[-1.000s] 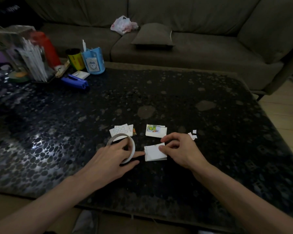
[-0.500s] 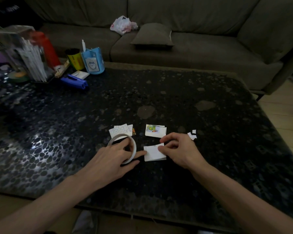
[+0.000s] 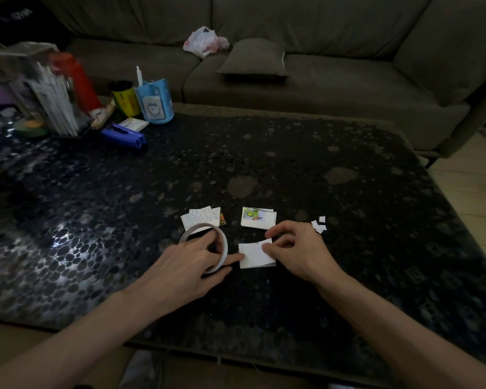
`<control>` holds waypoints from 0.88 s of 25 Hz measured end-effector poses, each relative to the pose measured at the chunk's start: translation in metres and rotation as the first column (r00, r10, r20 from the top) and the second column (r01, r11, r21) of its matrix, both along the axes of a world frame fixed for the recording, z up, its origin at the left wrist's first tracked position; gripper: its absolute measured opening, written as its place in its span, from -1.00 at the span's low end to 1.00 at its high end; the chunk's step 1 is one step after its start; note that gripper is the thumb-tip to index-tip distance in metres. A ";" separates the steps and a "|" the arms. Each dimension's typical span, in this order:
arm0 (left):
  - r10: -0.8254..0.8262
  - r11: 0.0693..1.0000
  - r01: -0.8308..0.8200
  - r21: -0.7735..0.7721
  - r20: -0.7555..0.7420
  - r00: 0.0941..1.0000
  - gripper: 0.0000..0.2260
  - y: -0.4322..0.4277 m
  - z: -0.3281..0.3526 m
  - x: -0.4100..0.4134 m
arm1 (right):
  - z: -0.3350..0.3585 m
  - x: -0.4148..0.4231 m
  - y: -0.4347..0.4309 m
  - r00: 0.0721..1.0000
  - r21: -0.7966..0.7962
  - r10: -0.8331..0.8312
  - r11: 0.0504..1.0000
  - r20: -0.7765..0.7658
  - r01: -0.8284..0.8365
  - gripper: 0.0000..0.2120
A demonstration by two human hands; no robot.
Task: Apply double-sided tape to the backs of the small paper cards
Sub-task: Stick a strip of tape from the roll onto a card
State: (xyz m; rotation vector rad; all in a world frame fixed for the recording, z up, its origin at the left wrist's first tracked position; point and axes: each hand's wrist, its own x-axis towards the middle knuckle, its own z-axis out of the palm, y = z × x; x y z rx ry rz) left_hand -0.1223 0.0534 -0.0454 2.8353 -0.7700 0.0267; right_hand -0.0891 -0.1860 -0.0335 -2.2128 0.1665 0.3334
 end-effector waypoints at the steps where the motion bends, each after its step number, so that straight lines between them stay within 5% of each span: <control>1: 0.001 1.000 -0.001 0.002 0.000 1.000 -0.63 0.000 0.000 0.000 | -0.001 0.000 0.000 1.000 -0.015 -0.002 1.000 0.012 0.002 -0.80; 10: 0.004 1.000 -0.004 0.010 -0.036 0.999 -0.60 -0.001 0.000 0.003 | -0.019 -0.007 0.017 0.953 -0.383 0.094 0.923 0.287 0.025 -0.58; 22: 0.001 1.000 -0.002 -0.026 -0.039 0.999 -0.63 -0.001 0.000 0.004 | -0.007 0.003 -0.002 0.992 -0.188 -0.063 0.979 0.107 0.083 -0.60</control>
